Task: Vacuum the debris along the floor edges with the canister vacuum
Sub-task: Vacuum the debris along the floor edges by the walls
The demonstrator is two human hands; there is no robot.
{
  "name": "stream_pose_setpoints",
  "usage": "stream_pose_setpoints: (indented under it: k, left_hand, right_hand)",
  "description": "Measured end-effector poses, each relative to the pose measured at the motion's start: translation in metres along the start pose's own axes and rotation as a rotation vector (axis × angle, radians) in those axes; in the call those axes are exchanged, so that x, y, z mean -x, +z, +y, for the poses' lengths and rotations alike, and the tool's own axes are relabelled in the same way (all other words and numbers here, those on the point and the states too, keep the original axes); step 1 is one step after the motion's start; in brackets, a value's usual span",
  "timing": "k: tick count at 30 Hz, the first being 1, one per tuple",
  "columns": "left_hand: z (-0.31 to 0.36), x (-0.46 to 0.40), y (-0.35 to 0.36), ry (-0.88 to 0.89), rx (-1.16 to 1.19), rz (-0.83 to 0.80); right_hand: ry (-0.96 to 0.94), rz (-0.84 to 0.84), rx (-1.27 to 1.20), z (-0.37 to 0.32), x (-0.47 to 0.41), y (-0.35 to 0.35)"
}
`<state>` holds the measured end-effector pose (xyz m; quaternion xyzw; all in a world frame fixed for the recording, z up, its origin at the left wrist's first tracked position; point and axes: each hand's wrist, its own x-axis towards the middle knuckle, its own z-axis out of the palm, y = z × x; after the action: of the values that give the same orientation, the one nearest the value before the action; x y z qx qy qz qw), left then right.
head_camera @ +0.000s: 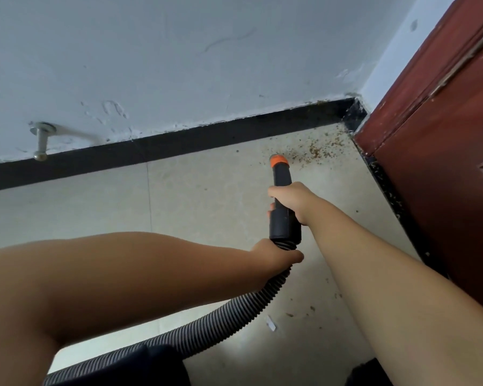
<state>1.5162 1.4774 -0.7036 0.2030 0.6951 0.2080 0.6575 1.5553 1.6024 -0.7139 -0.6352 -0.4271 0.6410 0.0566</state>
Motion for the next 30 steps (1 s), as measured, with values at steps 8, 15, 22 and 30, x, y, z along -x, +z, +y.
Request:
stream_pose_setpoints:
  k: [8, 15, 22, 30]
  left_hand:
    - [0.020, -0.007, -0.001, 0.050, 0.023, 0.014]
    - [-0.007, 0.000, 0.014, 0.029, 0.009, 0.094]
    - [0.020, -0.013, -0.011, 0.051, 0.024, 0.076]
    - [0.045, -0.044, -0.020, 0.079, -0.009, 0.105]
  right_hand:
    - [-0.006, 0.003, -0.006, -0.018, -0.009, -0.013]
    - [0.027, -0.126, 0.160, -0.005, 0.007, 0.005]
    - [-0.007, -0.016, -0.019, -0.023, -0.019, -0.002]
    - [0.001, 0.036, -0.193, -0.042, -0.054, -0.015]
